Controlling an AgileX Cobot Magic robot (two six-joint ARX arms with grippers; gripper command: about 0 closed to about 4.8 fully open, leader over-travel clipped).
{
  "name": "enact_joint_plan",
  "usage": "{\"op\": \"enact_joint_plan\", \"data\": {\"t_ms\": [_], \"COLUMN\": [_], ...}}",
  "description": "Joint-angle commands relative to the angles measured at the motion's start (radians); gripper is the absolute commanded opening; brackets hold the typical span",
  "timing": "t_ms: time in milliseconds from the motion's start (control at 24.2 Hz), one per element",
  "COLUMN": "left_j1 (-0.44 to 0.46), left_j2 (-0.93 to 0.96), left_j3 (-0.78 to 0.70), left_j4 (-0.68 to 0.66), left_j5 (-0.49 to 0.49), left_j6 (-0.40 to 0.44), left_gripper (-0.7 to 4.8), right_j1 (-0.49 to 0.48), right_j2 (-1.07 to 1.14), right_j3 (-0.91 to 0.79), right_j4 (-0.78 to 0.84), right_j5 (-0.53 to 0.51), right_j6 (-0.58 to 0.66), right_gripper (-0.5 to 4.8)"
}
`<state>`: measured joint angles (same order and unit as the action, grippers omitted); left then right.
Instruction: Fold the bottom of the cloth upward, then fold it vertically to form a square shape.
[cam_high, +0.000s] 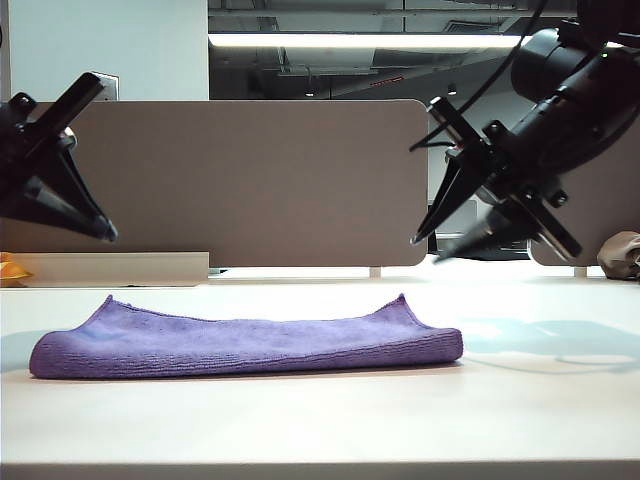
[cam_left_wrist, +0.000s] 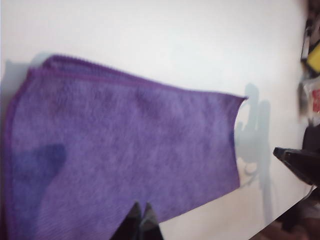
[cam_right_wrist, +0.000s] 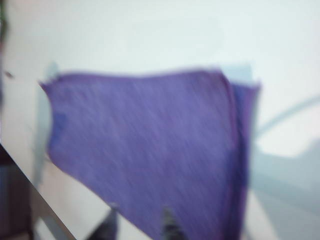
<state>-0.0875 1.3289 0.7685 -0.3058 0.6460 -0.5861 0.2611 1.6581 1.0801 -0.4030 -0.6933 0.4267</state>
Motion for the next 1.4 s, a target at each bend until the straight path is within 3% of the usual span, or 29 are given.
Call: {"op": "enact_joint_plan", "data": {"t_ms": [41, 206, 289, 660, 1155, 1403], "left_j1": [0.0, 0.0, -0.001, -0.001, -0.001, -0.001], "left_j2": [-0.005, -0.004, -0.004, -0.003, -0.003, -0.003], "left_j3": [0.003, 0.003, 0.003, 0.002, 0.002, 0.002], "left_j4": [-0.053, -0.103, -0.119, -0.165, -0.184, -0.198], "left_j5": [0.001, -0.045, -0.05, -0.087, -0.091, -0.08], "left_j6": [0.081, 0.109, 0.133, 0.194, 0.198, 0.198], "left_gripper": [-0.05, -0.06, -0.06, -0.06, -0.05, -0.06], "right_j1": [0.003, 0.003, 0.004, 0.009, 0.01, 0.012], "right_j2": [-0.003, -0.003, -0.003, 0.001, 0.003, 0.087], "right_j3": [0.002, 0.002, 0.002, 0.001, -0.058, -0.057], "right_j4": [-0.109, -0.208, -0.259, -0.304, -0.192, -0.149], "right_j5": [0.003, 0.03, 0.064, 0.067, 0.063, -0.003], "right_j6": [-0.062, -0.112, -0.139, -0.146, -0.108, -0.079], "right_gripper": [1.83, 1.91, 2.31, 2.34, 2.34, 2.34]}}
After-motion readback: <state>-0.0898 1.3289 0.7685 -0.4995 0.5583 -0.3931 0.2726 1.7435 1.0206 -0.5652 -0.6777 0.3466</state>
